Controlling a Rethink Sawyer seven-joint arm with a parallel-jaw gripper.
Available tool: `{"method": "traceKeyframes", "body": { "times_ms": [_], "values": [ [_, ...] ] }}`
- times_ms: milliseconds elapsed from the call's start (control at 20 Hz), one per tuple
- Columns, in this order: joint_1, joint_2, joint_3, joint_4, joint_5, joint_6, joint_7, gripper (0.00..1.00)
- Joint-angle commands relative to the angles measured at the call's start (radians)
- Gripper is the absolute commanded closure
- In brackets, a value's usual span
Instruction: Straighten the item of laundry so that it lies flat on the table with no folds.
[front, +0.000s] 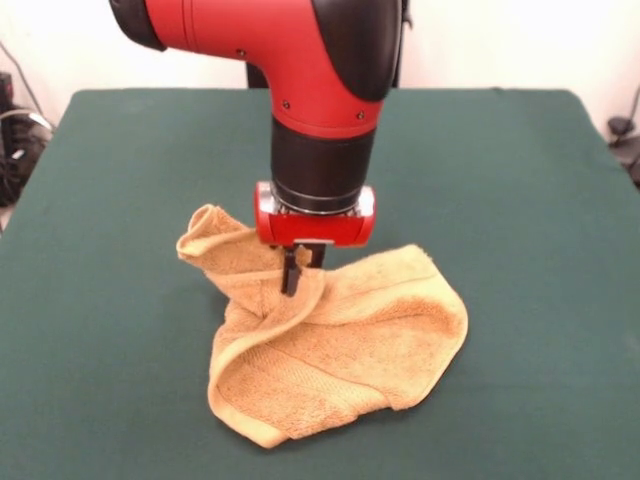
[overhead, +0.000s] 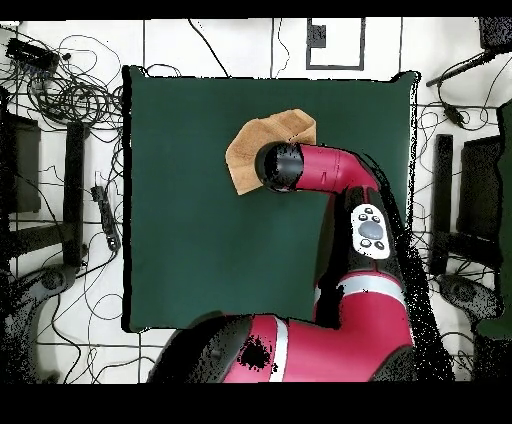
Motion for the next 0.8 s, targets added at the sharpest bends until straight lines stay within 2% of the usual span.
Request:
{"method": "traceKeyframes", "body": {
  "times_ms": [50,800],
  "values": [
    [0.019,0.102,0.026,0.113,0.006,-0.049,0.19,1.0],
    [0.019,0.099,0.027,0.127,0.012,-0.069,0.194,1.0]
  ]
}}
